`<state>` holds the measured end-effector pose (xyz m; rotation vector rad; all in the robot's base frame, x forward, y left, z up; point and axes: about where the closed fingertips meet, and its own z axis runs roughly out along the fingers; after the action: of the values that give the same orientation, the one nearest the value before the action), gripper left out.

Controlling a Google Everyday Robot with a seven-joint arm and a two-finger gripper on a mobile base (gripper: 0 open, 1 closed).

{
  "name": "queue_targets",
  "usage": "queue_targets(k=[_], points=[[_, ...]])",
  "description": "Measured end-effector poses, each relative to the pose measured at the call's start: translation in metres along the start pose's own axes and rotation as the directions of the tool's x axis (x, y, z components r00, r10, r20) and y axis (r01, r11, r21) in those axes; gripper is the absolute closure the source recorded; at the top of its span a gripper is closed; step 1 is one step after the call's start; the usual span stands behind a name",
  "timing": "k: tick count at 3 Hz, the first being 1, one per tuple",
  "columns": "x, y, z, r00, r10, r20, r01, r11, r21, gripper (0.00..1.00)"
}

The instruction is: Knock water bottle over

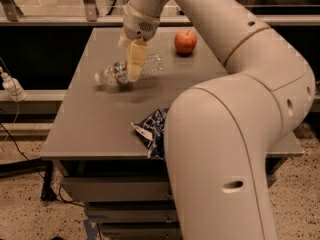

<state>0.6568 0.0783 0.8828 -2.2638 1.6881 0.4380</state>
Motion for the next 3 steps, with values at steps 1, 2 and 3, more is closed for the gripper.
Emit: queue_targets(k=[1,2,3], points=[[-0.002,0.003,0.001,1.0,0.001,0.012,-0.001,1.0,-0.001,0.0],[-0.002,0.006,-0.002,0.998,0.02,0.051,-0.021,0.9997,0.011,0.0],[0.004,0.02,-0.019,0.979,0.1,0.181,-0.112,0.992,0.059,0.0]])
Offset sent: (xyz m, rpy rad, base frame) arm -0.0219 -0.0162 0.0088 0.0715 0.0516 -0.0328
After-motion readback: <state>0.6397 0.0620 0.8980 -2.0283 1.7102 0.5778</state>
